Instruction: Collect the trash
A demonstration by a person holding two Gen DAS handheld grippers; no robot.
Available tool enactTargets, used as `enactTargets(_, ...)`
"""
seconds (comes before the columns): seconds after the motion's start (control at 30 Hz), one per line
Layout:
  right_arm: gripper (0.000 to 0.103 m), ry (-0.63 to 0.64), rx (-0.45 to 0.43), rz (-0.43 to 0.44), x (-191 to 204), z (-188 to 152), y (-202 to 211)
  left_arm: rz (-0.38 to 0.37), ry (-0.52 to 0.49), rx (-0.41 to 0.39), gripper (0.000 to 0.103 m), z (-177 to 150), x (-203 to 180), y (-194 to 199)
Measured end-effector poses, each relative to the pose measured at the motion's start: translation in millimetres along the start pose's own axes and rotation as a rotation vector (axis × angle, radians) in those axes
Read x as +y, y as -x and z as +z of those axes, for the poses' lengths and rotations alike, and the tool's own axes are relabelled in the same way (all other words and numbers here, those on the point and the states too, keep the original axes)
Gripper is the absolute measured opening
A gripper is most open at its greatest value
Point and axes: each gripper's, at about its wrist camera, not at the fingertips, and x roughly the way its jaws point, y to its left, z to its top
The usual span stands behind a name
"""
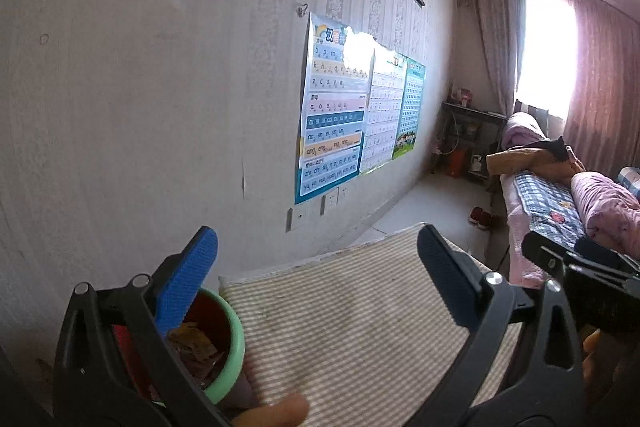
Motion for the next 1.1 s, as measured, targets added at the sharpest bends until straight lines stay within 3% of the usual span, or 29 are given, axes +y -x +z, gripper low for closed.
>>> enactTargets(0.27, 0.096, -0.035, 0.038, -0.048, -18.3, -5.0, -3.0, 0.021, -0.049, 0.03, 0.098, -7.5, -13.2, -5.5)
enactTargets(1.1, 0.096, -0.015, 0.07, -0.068, -16.5, -6.2, -10.1, 0.015, -0.032, 0.101, 0.098, -14.3, -4.9, -16.8)
